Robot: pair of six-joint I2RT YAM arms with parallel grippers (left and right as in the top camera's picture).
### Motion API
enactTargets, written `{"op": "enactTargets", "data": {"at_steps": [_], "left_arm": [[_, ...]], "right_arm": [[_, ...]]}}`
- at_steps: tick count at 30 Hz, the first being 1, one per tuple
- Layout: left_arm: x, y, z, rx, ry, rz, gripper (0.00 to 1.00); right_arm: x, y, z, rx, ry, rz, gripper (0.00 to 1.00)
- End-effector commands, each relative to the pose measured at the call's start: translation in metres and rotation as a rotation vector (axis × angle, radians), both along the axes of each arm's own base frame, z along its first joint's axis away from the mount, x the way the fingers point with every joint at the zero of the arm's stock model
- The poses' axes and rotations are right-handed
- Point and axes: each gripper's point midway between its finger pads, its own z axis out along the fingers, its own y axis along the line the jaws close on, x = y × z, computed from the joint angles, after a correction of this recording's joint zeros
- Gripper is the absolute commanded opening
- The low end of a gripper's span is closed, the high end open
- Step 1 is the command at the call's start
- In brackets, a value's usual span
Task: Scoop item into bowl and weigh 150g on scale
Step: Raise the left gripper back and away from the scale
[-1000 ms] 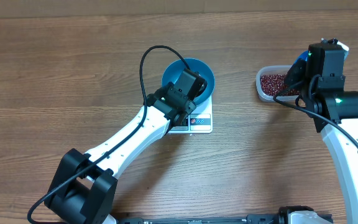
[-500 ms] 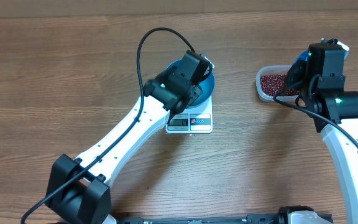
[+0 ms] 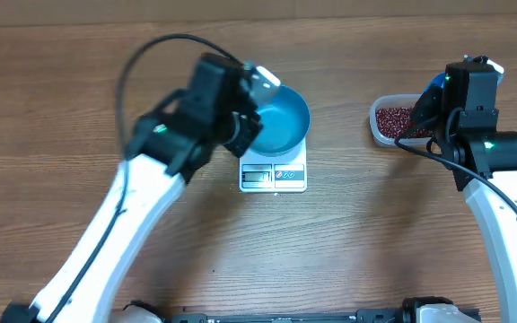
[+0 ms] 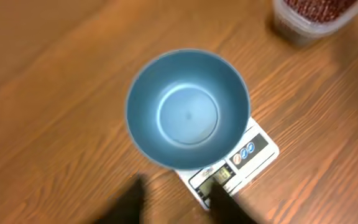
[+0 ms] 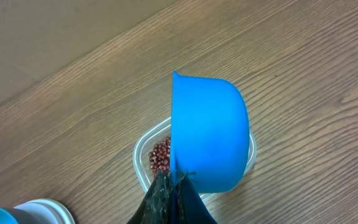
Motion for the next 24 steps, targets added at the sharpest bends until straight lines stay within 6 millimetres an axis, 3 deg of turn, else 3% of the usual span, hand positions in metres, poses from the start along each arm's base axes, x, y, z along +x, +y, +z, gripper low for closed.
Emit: {"op": "enactTargets", "data": {"at_steps": [1, 8, 24], "left_arm": [[-0.024, 0.004, 0.047, -0.106, -0.057, -0.021, 1.00], [-0.051, 0.018, 0.070, -0.132, -0.083, -0.008, 1.00], [-0.057, 0.021, 0.064, -0.126, -0.045, 0.006, 1.00]], "right_arm": [[0.004, -0.004, 0.013, -0.004, -0.036, -0.015, 0.04], [0.003, -0.004, 0.013, -0.004, -0.034, -0.016, 0.04], [0.002, -0.004, 0.012, -0.012, -0.025, -0.008, 0.04]]}}
